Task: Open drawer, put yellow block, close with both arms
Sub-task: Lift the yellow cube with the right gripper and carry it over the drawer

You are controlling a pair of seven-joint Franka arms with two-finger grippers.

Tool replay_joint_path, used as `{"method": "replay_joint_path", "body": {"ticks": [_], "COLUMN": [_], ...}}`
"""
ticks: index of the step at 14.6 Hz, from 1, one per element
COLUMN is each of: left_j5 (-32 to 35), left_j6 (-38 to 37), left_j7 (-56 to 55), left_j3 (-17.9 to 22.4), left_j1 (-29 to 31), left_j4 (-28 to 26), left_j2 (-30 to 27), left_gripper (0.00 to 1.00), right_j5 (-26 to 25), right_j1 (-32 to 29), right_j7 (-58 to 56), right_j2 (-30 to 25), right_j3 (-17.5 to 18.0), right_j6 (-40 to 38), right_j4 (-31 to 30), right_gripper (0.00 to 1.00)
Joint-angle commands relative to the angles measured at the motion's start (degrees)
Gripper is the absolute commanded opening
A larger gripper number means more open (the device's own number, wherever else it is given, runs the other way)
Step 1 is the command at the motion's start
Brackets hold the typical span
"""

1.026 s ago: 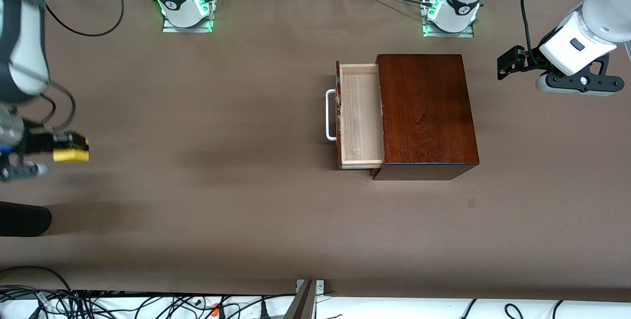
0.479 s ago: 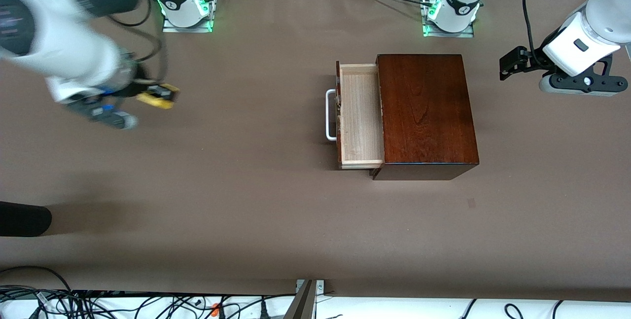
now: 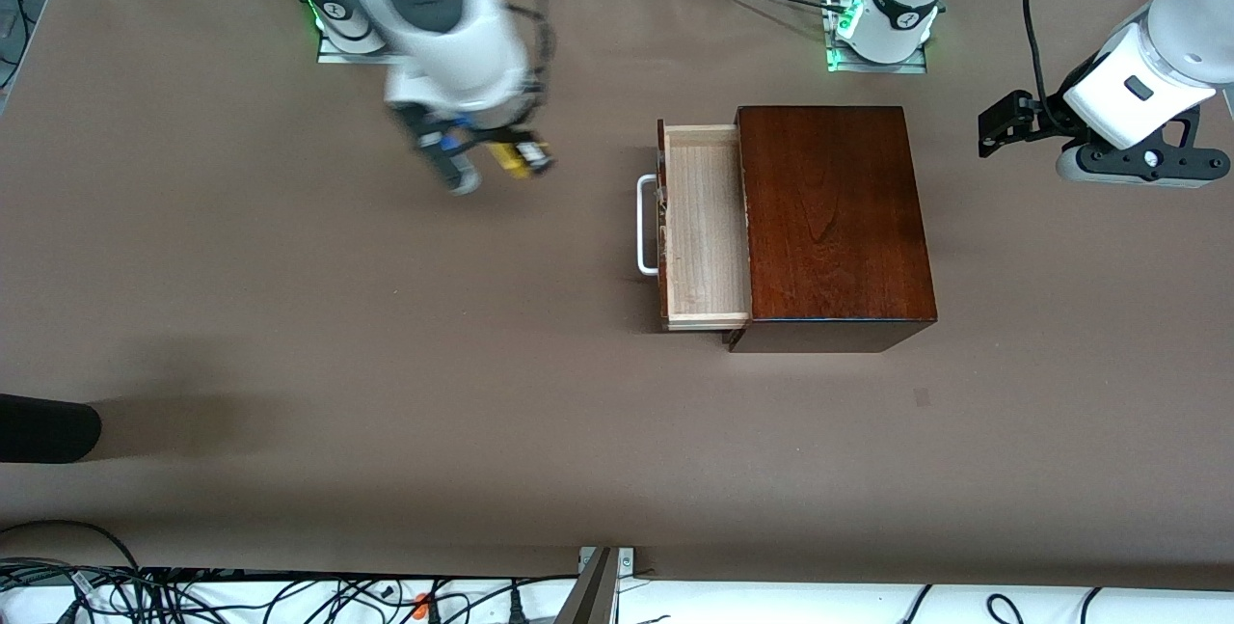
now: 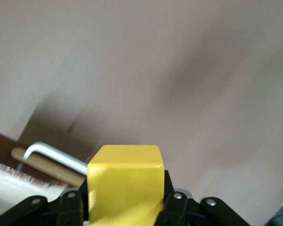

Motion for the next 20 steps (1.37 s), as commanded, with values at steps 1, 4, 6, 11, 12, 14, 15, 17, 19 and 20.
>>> {"method": "replay_joint_path", "body": {"ticks": [1,4,6,11,12,14,15,17,19,20], "left_j5": [-0.88,-0.88,-0.88,-0.97,-0.97,-1.06,-1.14,-1.23,-1.23,-1.23], "left_j6": [-0.61,-0.61,-0.61,-0.61,-0.61,-0.61,-0.61,-0.61,-0.52,-0.52], "left_j7": [1.14,1.05,0.87,0.7,0.78,0.7,0.78,0.96,1.31,1.22], "left_j3": [-0.08,0.0,0.0,-0.52,-0.52,-0.52,-0.61,-0.61,-0.61,-0.61], "left_j1": [0.41,0.41,0.41,0.33,0.33,0.33,0.33,0.33,0.33,0.33], "left_j4": [0.68,0.68,0.68,0.77,0.77,0.77,0.77,0.77,1.64,2.78], "left_j2": [-0.22,-0.22,-0.13,-0.13,-0.13,-0.04,-0.04,0.04,1.09,2.06], "left_gripper": [1.0,1.0,1.0,1.0,1.0,1.0,1.0,1.0,1.0,1.0], "right_j5": [-0.92,-3.21,-3.3,-3.39,-4.08,-5.58,-5.67,-5.67,-5.76,-5.67], "right_j1": [6.1,11.04,13.06,14.21,14.56,15.7,15.97,16.32,17.11,17.2], "right_j7": [17.91,29.88,34.46,39.4,40.36,41.34,41.34,41.42,41.34,41.34], "right_j2": [7.1,15.81,19.07,22.94,23.91,25.76,26.46,27.87,28.75,28.93], "right_j3": [-0.49,-0.58,-0.84,-0.93,-1.45,-1.99,-2.42,-2.95,-4.18,-4.44], "right_j6": [2.87,2.79,3.66,8.59,9.29,10.61,11.22,12.8,13.6,13.51], "right_j4": [6.66,18.25,22.06,23.04,22.95,22.95,22.86,22.77,22.69,22.6], "right_gripper": [0.0,0.0,0.0,0.0,0.0,0.0,0.0,0.0,0.0,0.2]}}
